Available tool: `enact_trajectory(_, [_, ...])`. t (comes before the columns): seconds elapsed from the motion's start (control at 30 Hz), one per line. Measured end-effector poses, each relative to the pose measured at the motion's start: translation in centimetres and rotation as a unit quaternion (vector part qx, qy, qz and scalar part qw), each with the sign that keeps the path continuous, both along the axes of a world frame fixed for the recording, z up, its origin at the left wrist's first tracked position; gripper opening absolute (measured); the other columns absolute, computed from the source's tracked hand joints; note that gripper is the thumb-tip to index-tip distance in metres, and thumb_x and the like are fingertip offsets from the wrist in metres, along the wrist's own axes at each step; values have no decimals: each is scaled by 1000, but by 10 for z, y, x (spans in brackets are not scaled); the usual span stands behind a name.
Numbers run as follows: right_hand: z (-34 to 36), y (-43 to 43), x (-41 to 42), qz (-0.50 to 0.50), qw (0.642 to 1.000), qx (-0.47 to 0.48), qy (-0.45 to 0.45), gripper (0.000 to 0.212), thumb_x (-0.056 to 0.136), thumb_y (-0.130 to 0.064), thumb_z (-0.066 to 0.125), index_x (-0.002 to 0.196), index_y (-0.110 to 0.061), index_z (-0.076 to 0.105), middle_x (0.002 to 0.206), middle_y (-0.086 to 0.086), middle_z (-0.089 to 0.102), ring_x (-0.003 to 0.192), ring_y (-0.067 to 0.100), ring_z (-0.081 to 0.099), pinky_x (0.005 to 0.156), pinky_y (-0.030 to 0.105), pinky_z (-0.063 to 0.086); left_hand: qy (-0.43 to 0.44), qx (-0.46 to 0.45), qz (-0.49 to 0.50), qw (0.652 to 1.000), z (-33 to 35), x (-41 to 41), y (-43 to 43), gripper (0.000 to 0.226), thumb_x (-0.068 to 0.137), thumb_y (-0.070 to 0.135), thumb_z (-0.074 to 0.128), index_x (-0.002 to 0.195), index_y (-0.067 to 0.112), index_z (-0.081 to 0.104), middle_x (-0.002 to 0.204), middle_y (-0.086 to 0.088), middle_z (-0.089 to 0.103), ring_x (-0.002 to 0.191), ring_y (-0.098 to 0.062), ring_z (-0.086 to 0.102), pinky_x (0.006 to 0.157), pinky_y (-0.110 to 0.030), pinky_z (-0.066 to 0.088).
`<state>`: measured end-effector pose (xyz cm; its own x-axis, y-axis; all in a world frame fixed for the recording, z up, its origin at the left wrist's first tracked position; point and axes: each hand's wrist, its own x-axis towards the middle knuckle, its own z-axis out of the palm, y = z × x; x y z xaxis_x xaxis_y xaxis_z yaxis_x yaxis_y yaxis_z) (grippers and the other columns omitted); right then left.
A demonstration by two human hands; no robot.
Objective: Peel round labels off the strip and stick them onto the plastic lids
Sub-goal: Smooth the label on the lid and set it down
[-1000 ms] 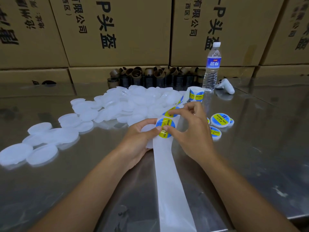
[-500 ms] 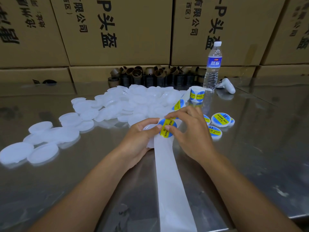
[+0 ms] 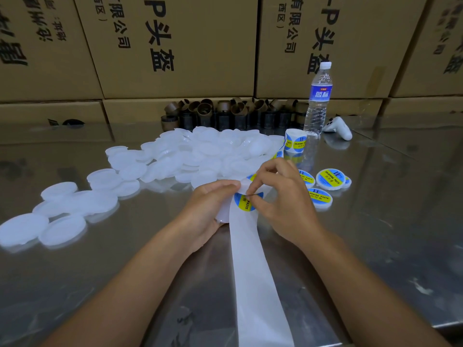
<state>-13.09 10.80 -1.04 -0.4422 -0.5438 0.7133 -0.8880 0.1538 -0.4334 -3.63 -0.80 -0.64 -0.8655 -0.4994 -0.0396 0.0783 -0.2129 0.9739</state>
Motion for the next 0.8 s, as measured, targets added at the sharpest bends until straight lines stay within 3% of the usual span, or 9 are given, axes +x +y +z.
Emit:
enact_trajectory(0.17, [2, 1, 5, 46, 999, 18, -24, 14, 69, -5, 69, 71, -18, 64, 87, -5, 48, 90, 16, 48, 75, 26, 40, -4, 1, 4, 1000, 0, 0, -1, 18, 96, 8, 51, 103, -4, 63, 97, -23, 66, 89, -32, 63, 90, -44, 50])
enact_trajectory(0.27, [5, 1, 10, 79, 993, 24, -80, 24, 69, -6, 65, 69, -28, 55, 93, -7, 48, 97, 15, 49, 82, 16, 36, 2, 4, 2, 1000, -2, -1, -4, 17, 96, 9, 51, 90, 2, 66, 87, -17, 69, 79, -27, 66, 76, -37, 55])
enact_trajectory(0.37, [8, 2, 13, 86, 987, 20, -136, 37, 73, 4, 63, 65, -31, 52, 100, -13, 47, 106, 12, 47, 86, 5, 29, -4, 1, 13, 1000, -3, -1, -4, 15, 95, 12, 54, 95, 5, 66, 92, -15, 70, 77, -25, 67, 72, -34, 54])
enact_trajectory(0.5, [13, 2, 15, 110, 967, -10, -228, 25, 77, -7, 61, 59, -23, 54, 105, -15, 49, 115, 11, 46, 92, 13, 30, -4, -4, 34, 999, -4, -1, -3, 11, 94, 15, 57, 92, 10, 66, 87, -6, 71, 69, -19, 67, 63, -27, 51])
enact_trajectory(0.57, [18, 2, 15, 133, 948, -49, -285, 14, 67, -16, 53, 55, -22, 54, 104, -13, 52, 110, 4, 48, 90, 15, 34, -5, -4, 42, 999, -4, -1, -2, 10, 94, 15, 57, 95, 10, 66, 90, -6, 71, 70, -18, 66, 62, -26, 50])
enact_trajectory(0.7, [25, 4, 9, 168, 902, -159, -364, 31, 68, -4, 48, 46, -25, 55, 98, -1, 61, 83, -10, 55, 68, 6, 38, -3, 6, 61, 998, -4, -1, -2, 10, 93, 13, 59, 86, 13, 66, 90, -5, 68, 69, -15, 64, 57, -21, 52])
enact_trajectory(0.8, [26, 7, 0, 162, 868, -231, -408, 45, 79, 11, 42, 58, -25, 58, 88, -5, 64, 84, 0, 57, 79, 20, 38, -6, -13, 75, 997, -5, -1, -2, 16, 92, 10, 61, 78, 16, 66, 91, -3, 66, 74, -17, 61, 62, -23, 52])
